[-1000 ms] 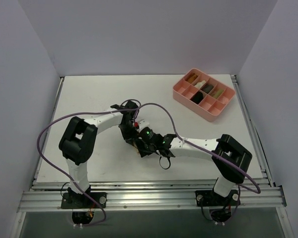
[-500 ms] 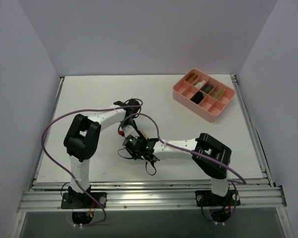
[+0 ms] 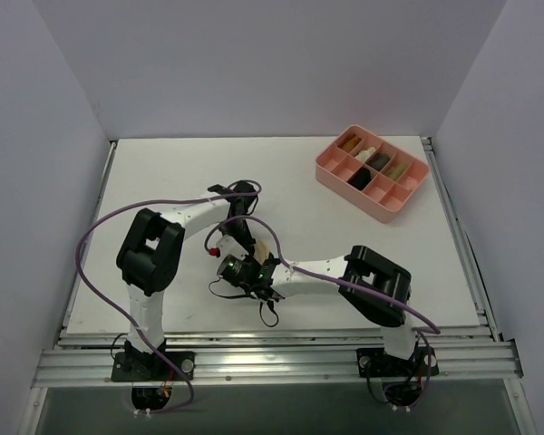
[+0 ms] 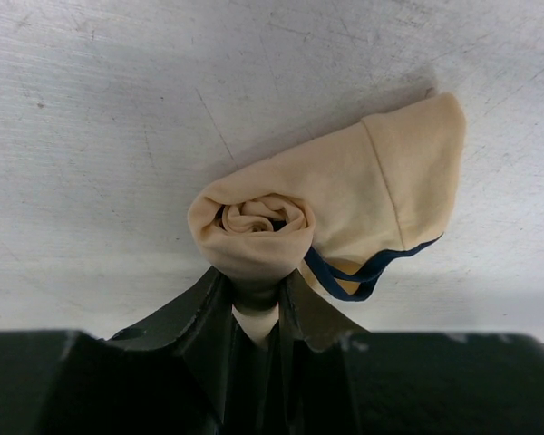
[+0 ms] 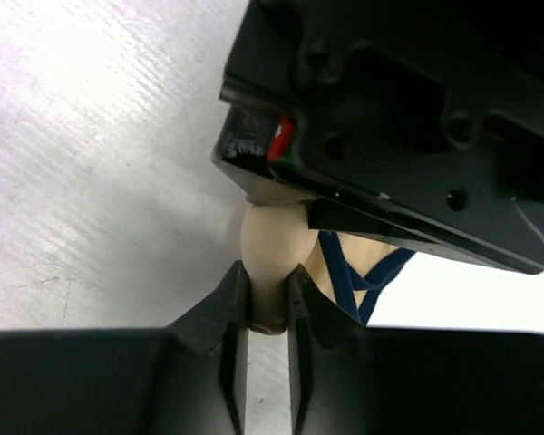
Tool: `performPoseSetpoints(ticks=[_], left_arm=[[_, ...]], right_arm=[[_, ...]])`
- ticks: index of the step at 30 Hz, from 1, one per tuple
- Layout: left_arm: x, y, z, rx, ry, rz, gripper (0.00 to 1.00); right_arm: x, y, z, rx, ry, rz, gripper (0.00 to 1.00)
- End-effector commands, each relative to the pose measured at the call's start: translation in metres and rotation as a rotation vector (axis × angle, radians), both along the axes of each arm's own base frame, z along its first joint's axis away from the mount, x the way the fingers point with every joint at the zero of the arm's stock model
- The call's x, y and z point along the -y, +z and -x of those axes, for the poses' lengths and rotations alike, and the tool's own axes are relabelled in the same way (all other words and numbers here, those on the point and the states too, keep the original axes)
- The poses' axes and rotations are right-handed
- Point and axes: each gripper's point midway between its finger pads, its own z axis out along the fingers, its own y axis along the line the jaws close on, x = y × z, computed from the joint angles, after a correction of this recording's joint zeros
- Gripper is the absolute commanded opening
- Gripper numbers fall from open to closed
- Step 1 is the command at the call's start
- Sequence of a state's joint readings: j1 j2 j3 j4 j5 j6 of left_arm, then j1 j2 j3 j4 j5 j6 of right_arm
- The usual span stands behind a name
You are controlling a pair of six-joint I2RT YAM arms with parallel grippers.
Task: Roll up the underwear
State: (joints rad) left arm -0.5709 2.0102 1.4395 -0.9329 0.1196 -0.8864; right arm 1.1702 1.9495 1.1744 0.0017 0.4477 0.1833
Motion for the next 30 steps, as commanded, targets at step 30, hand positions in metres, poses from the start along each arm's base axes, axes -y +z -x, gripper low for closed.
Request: performPoseSetpoints(ticks=[30], left_arm=[[-0.01, 0.029, -0.019, 0.217, 0.071, 0.109, 0.59]], right_arm=[[0.067, -0.093, 0.071, -0.695, -0.189, -0.631, 0.01]])
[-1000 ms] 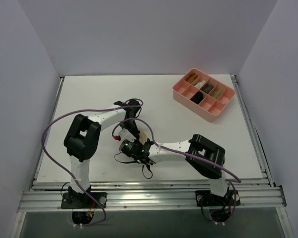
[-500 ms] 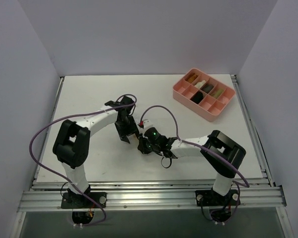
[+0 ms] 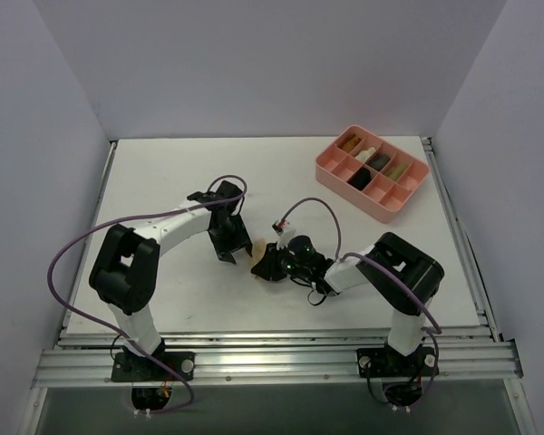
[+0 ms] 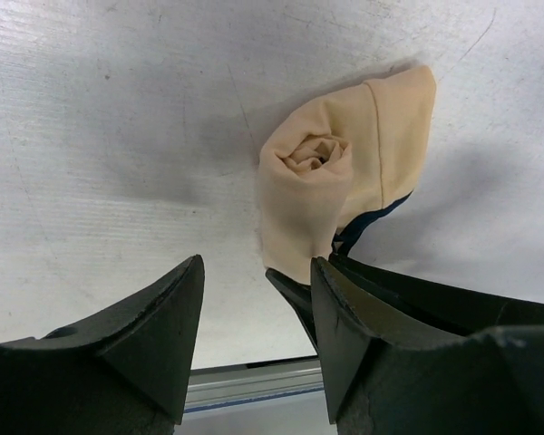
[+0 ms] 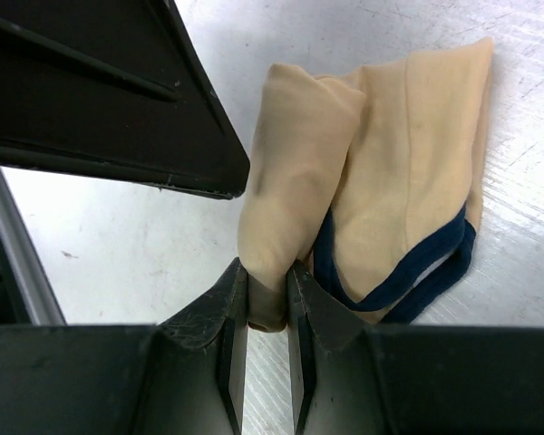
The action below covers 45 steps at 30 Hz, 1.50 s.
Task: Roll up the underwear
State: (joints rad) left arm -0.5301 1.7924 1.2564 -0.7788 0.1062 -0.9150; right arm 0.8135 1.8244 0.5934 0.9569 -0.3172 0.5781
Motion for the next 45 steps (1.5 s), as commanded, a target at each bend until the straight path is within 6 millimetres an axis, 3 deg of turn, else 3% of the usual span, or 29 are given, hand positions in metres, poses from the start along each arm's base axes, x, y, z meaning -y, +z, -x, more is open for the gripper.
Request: performPoseSetpoints(ticks=[1, 13, 18, 24, 29, 37, 39, 45], left_arm=[[0.006, -0.001, -0.013, 0.056, -0.007, 0.016, 0.59], [0.013, -0.014, -0.014, 0.106, -0.043, 0.004, 0.59], [0.007, -0.032, -0.004, 0.066, -0.048, -0.03, 0.5], [-0.003, -0.052, 0.008, 0.011, -0.057, -0.086, 0.37], [-0.009, -0.056, 0.014, -0.017, -0.064, -0.131, 0.32], [-0.006, -0.059, 0.02, -0.099, -0.084, -0.175, 0.31], [-0.004, -0.059, 0.02, -0.111, -0.093, -0.186, 0.31], [0.002, -0.056, 0.019, -0.132, -0.101, -0.184, 0.31]], right_arm=[[0.055, -0.091, 0.07, -0.324, 0.05, 0.232, 0.02], [0.056, -0.094, 0.075, -0.357, 0.082, 0.226, 0.04], [0.059, -0.091, 0.072, -0.354, 0.075, 0.235, 0.08], [0.064, -0.082, 0.06, -0.321, 0.041, 0.293, 0.23], [0.069, -0.059, 0.042, -0.259, 0.002, 0.364, 0.36], [0.066, 0.017, -0.002, -0.016, -0.066, 0.493, 0.45], [0.067, 0.026, -0.009, 0.046, -0.093, 0.546, 0.46], [0.037, 0.048, -0.009, 0.198, -0.04, 0.634, 0.46]])
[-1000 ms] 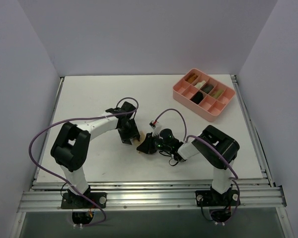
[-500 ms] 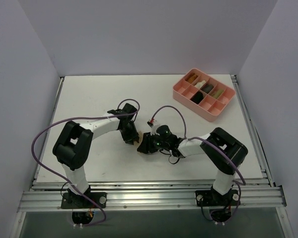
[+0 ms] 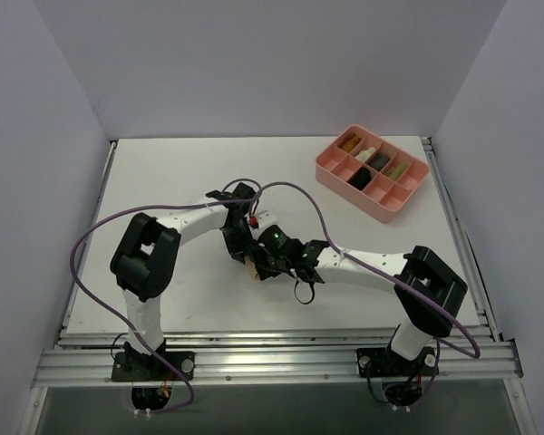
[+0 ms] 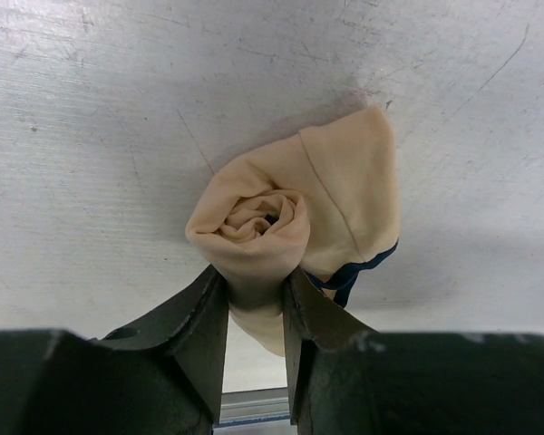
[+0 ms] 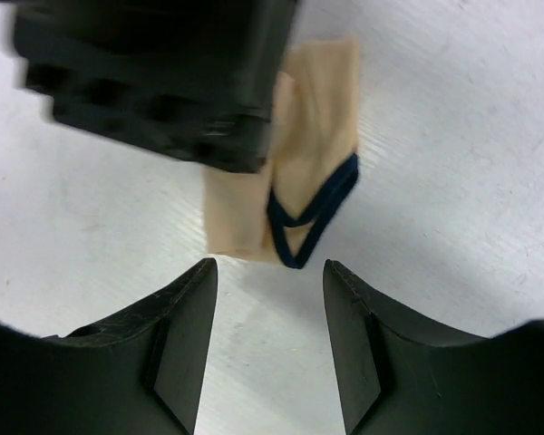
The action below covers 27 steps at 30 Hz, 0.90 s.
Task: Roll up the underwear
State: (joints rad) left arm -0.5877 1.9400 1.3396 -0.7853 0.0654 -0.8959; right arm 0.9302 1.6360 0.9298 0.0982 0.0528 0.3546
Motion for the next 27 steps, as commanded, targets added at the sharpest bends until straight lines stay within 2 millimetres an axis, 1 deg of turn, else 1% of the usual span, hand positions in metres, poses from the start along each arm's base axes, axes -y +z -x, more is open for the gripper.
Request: performPoseSetpoints(ticks=[1, 3, 4, 5, 6, 8, 9, 10, 12, 18, 20, 25, 26, 27], left_arm=[[-0.012, -0.022, 0.019, -0.091, -0.034, -0.101, 0.31], [-0.011, -0.023, 0.019, -0.105, -0.036, -0.101, 0.31], [-0.009, -0.021, 0.017, -0.103, -0.037, -0.096, 0.31], [-0.009, -0.022, 0.019, -0.118, -0.038, -0.099, 0.31], [-0.008, -0.023, 0.019, -0.124, -0.04, -0.098, 0.31], [-0.006, -0.023, 0.02, -0.14, -0.043, -0.096, 0.31], [-0.005, -0.023, 0.021, -0.145, -0.044, -0.088, 0.31], [-0.005, -0.023, 0.021, -0.149, -0.038, -0.086, 0.31], [-0.004, -0.022, 0.021, -0.15, -0.038, -0.083, 0.31], [-0.006, -0.022, 0.027, -0.177, -0.04, -0.092, 0.31], [-0.005, -0.02, 0.028, -0.177, -0.033, -0.084, 0.31], [-0.003, -0.017, 0.03, -0.186, -0.027, -0.067, 0.31], [-0.003, -0.017, 0.031, -0.189, -0.026, -0.067, 0.31], [-0.003, -0.017, 0.031, -0.192, -0.026, -0.067, 0.31]], right_arm=[[-0.004, 0.009, 0.001, 0.1, 0.045, 0.139, 0.46], [-0.01, 0.008, 0.0, 0.119, 0.06, 0.156, 0.46], [-0.013, 0.003, 0.001, 0.12, 0.068, 0.174, 0.46], [-0.02, 0.005, 0.002, 0.135, 0.086, 0.18, 0.46], [-0.021, 0.0, 0.002, 0.138, 0.092, 0.197, 0.46], [-0.024, -0.003, 0.002, 0.149, 0.104, 0.217, 0.46], [-0.029, -0.003, 0.003, 0.159, 0.118, 0.22, 0.46], [-0.028, -0.01, 0.002, 0.157, 0.118, 0.241, 0.46], [-0.03, -0.016, 0.0, 0.173, 0.115, 0.271, 0.46], [-0.034, -0.024, -0.002, 0.231, 0.108, 0.321, 0.44], [-0.035, -0.029, 0.001, 0.234, 0.111, 0.322, 0.43], [-0.035, -0.036, 0.0, 0.244, 0.068, 0.317, 0.38], [-0.032, -0.039, 0.0, 0.237, 0.053, 0.316, 0.36], [-0.03, -0.041, 0.0, 0.235, 0.042, 0.315, 0.3]])
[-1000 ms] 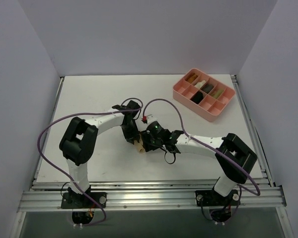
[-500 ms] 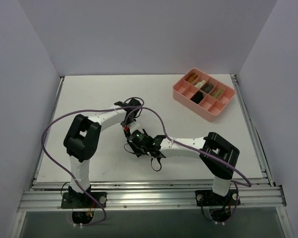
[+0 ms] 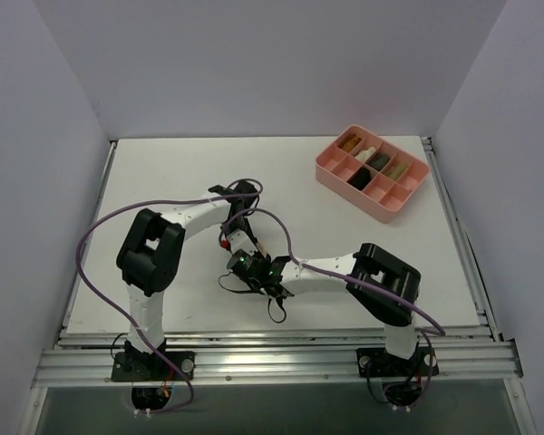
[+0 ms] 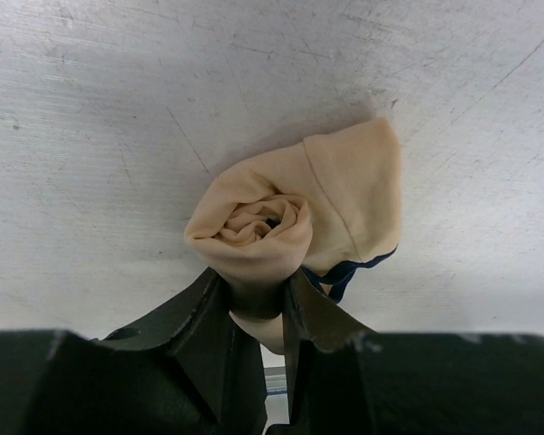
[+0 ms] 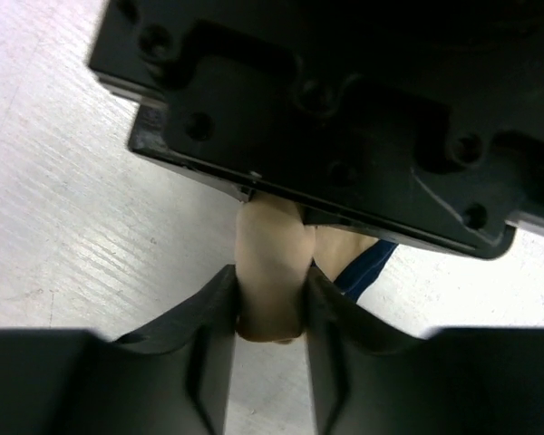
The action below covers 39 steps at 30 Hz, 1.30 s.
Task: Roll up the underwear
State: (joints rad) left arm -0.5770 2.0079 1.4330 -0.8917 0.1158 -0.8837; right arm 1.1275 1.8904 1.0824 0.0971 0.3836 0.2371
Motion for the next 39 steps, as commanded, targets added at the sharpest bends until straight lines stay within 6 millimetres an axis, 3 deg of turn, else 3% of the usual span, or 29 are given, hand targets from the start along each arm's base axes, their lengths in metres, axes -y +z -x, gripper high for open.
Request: performPoseSetpoints(ticks=[1, 3, 5, 8, 9, 12, 13, 16, 20, 32, 39], left_arm=[[-0.007, -0.019, 0.029, -0.102, -0.02, -0.064, 0.31], [-0.005, -0.018, 0.031, -0.106, -0.018, -0.051, 0.31], [-0.005, -0.015, 0.031, -0.101, -0.015, -0.036, 0.34], [-0.008, -0.009, 0.028, -0.075, 0.009, -0.006, 0.39], [-0.009, -0.007, 0.026, -0.065, 0.032, 0.002, 0.42], [-0.014, 0.005, 0.017, -0.012, 0.094, 0.057, 0.49], [-0.014, 0.008, 0.015, 0.002, 0.105, 0.077, 0.52], [-0.007, 0.021, 0.005, 0.046, 0.114, 0.151, 0.61], [-0.009, 0.023, 0.001, 0.052, 0.098, 0.132, 0.63], [-0.025, 0.049, -0.015, 0.206, 0.114, 0.102, 0.65], [-0.038, 0.056, -0.013, 0.246, 0.067, 0.058, 0.63]], right_arm=[[0.008, -0.006, -0.003, 0.025, -0.042, 0.019, 0.25], [0.016, -0.011, -0.003, 0.005, -0.083, -0.003, 0.09], [0.017, -0.015, 0.002, -0.045, -0.078, -0.039, 0.01], [0.029, -0.026, 0.012, -0.156, -0.1, -0.119, 0.0], [0.041, -0.033, 0.015, -0.192, -0.133, -0.155, 0.0], [0.045, -0.042, 0.03, -0.295, -0.124, -0.242, 0.0], [0.056, -0.052, 0.037, -0.336, -0.146, -0.244, 0.0], [0.059, -0.07, 0.057, -0.452, -0.133, -0.287, 0.0], [0.054, -0.087, 0.076, -0.572, -0.114, -0.344, 0.0], [0.048, -0.105, 0.095, -0.696, -0.111, -0.382, 0.0], [0.049, -0.115, 0.102, -0.749, -0.141, -0.386, 0.0]])
